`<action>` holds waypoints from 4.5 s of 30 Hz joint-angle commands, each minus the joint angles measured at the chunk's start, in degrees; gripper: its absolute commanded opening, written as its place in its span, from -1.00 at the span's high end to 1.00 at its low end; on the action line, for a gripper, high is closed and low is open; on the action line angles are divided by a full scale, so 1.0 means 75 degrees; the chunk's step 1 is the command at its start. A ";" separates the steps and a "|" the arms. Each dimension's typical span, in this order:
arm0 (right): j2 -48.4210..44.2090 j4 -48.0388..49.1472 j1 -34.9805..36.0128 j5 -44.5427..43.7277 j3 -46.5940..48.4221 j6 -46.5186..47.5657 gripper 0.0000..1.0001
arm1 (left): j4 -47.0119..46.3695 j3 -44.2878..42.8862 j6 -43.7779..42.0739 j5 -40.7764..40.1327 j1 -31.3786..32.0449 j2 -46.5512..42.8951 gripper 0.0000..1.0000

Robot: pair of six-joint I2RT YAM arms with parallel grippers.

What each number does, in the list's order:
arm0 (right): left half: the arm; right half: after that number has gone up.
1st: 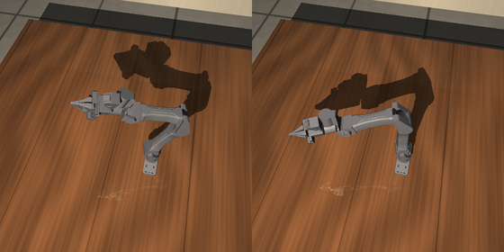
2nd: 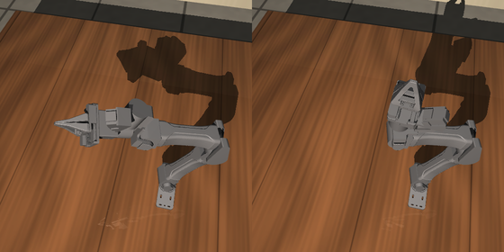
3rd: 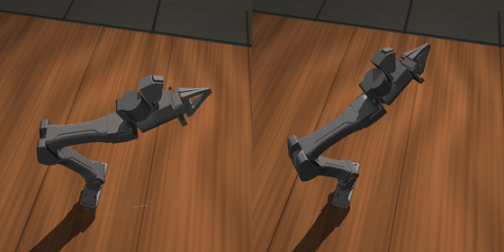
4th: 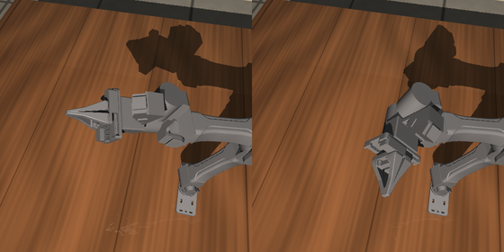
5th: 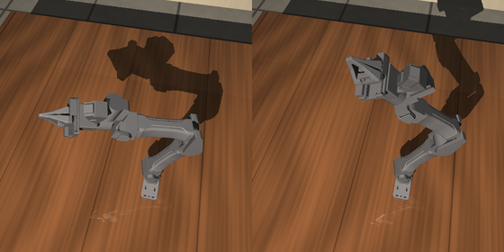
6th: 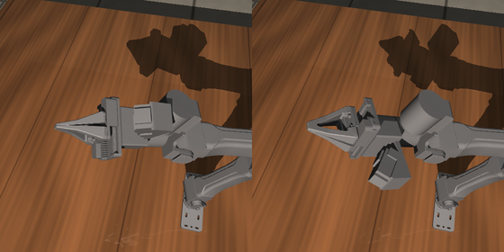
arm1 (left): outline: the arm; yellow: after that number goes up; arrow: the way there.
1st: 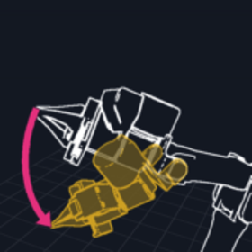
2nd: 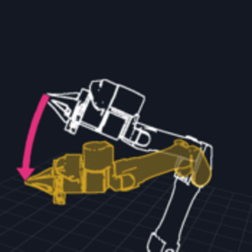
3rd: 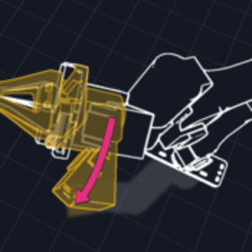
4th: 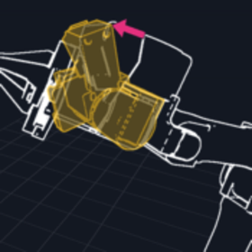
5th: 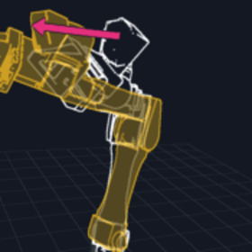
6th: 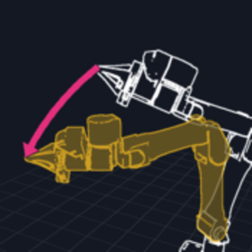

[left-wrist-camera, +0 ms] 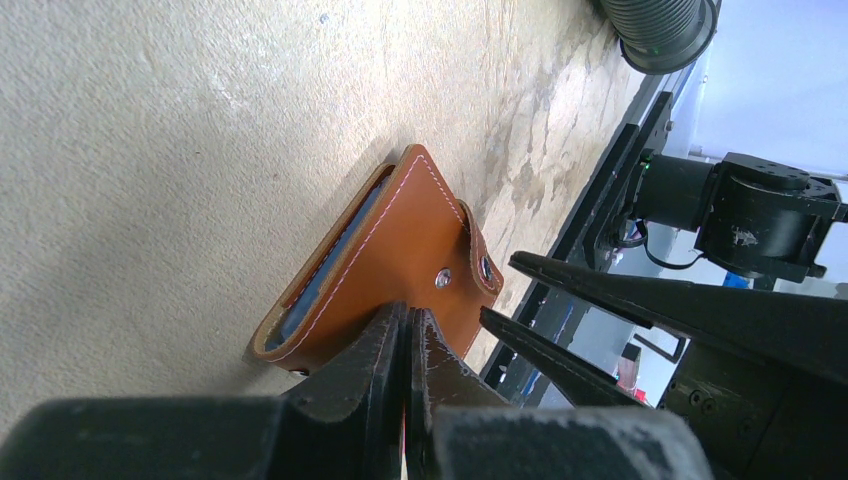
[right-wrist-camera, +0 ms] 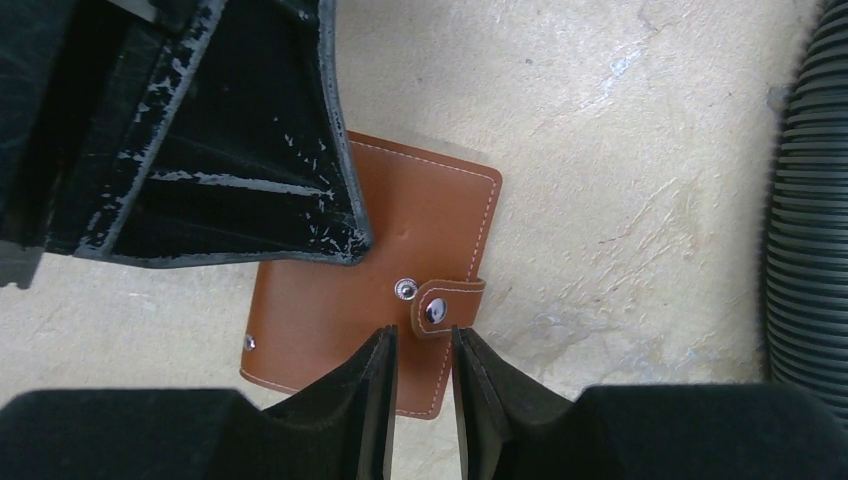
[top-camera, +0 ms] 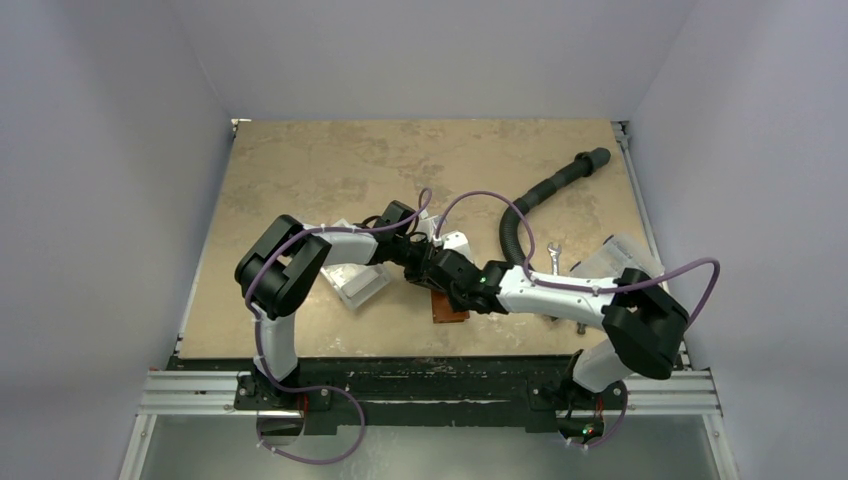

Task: Put the credit cards into the card holder
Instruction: Close the card holder at the center of the board.

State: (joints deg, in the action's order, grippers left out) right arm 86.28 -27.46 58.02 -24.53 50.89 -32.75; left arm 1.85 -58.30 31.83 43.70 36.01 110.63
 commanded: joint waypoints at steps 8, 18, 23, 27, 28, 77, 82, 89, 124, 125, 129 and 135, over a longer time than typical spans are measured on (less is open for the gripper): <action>0.0235 -0.0036 0.0024 -0.0480 0.0349 0.0031 0.34 | 0.0117 0.0001 -0.0301 -0.0165 0.0014 -0.0021 1.00; 0.0215 0.0000 0.0024 -0.0549 0.0421 0.0008 0.40 | 0.0092 0.0004 -0.0284 -0.0144 0.0011 -0.0014 1.00; 0.0249 -0.0028 0.0026 -0.0593 0.0443 0.0002 0.36 | 0.0083 0.0012 -0.0284 -0.0132 0.0008 -0.0011 1.00; 0.0233 -0.0042 0.0024 -0.0643 0.0439 -0.0039 0.44 | 0.0080 0.0016 -0.0290 -0.0136 0.0015 -0.0015 1.00; 0.0227 -0.0031 0.0025 -0.0643 0.0434 -0.0045 0.48 | 0.0077 0.0012 -0.0295 -0.0132 0.0015 -0.0015 1.00; -0.0372 0.2425 -0.1994 0.3643 -0.1318 0.1325 1.00 | 0.0011 0.0060 -0.0249 -0.0015 0.0004 -0.0015 1.00; -0.0178 0.1833 -0.1994 0.3389 -0.1032 0.1483 1.00 | -0.0013 0.0061 -0.0240 0.0000 0.0014 0.0004 1.00; -0.0184 0.1243 -0.1994 0.3161 -0.0763 0.1411 1.00 | -0.0023 0.0063 -0.0225 0.0011 0.0015 0.0020 1.00; 0.1552 0.0492 -0.0109 0.2280 0.0139 0.0783 1.00 | -0.0009 0.0065 -0.0238 -0.0004 0.0006 0.0032 1.00; 0.1542 0.0563 -0.0107 0.2323 0.0069 0.0762 1.00 | -0.0006 0.0068 -0.0244 -0.0019 0.0004 0.0035 1.00; 0.1285 0.1070 -0.0107 0.2600 -0.0244 0.0801 0.93 | 0.0010 0.0088 -0.0221 -0.0035 0.0013 0.0089 1.00; 0.1294 0.2045 -0.0119 0.3094 -0.0570 0.0715 0.69 | -0.0082 0.0126 -0.0154 0.0004 0.0011 0.0133 1.00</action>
State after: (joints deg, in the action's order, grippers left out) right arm 91.11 -18.63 55.22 -14.55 50.54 -23.57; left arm 2.24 -58.26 31.86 44.38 35.83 110.67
